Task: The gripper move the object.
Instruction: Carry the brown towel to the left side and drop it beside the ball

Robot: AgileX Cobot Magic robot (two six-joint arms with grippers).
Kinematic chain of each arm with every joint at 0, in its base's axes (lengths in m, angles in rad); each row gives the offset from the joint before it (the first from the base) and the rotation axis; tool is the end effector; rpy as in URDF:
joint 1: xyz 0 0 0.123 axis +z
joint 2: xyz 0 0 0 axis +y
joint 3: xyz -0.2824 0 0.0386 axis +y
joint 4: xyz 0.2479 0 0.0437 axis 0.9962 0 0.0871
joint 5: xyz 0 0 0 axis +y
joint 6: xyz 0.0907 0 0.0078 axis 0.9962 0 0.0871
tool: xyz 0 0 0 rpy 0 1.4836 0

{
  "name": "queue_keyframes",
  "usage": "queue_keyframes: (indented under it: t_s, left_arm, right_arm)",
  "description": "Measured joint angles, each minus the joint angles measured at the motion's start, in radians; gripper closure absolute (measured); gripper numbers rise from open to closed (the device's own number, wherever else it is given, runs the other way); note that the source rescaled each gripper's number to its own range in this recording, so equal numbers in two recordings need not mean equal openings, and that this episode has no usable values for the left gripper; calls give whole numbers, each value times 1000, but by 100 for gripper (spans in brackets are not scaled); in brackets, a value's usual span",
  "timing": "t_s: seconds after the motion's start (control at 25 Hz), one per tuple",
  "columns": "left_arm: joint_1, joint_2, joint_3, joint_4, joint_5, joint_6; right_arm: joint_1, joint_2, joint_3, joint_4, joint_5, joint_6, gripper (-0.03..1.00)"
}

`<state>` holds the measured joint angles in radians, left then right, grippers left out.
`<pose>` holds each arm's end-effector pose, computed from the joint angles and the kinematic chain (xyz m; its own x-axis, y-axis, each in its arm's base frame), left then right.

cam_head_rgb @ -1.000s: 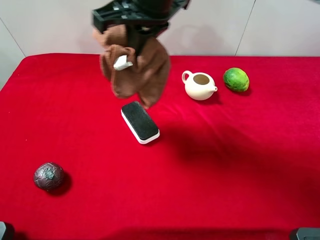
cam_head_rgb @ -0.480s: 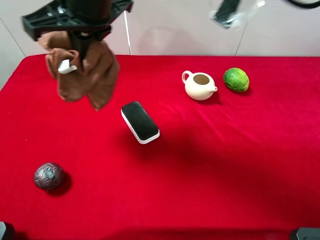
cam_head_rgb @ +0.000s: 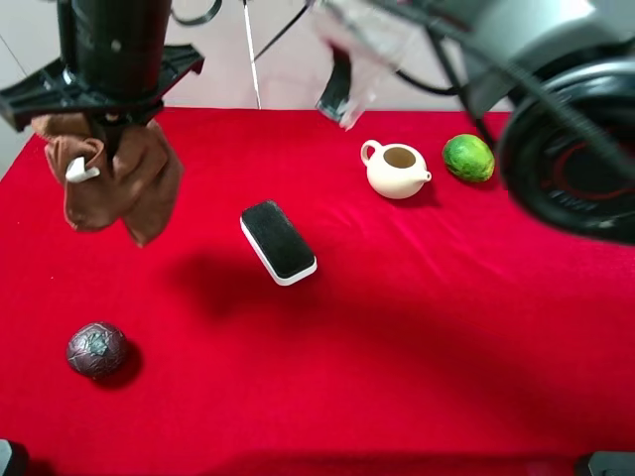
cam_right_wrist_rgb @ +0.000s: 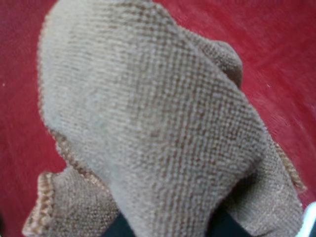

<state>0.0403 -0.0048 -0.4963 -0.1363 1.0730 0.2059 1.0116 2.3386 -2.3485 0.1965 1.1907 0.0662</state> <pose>-0.0056 -0.0111 0.2757 -0.4483 0.1211 -0.8856 0.1298 0.9891 0.0695 0.2581 0.4435 0.2662 -0.5875 -0.6802 -0.4383 -0.8043 0.5505 0.2238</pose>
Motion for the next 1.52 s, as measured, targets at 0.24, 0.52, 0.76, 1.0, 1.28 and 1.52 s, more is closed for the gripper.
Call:
queue_keyframes:
  t_s: [0.24, 0.52, 0.76, 1.0, 1.28, 1.52]
  left_arm:
    - [0, 0, 0, 0, 0, 0]
    - [0, 0, 0, 0, 0, 0]
    - [0, 0, 0, 0, 0, 0]
    - [0, 0, 0, 0, 0, 0]
    - [0, 0, 0, 0, 0, 0]
    - [0, 0, 0, 0, 0, 0]
  right_arm:
    - [6, 67, -9, 30, -64, -7, 97]
    - [6, 141, -10, 56, -130, -19, 97]
    - [6, 201, -10, 76, -174, -23, 97]
    - [6, 243, -10, 92, -188, -25, 97]
    - [13, 283, -10, 98, -206, -26, 97]
    - [26, 298, -10, 100, -214, -27, 97]
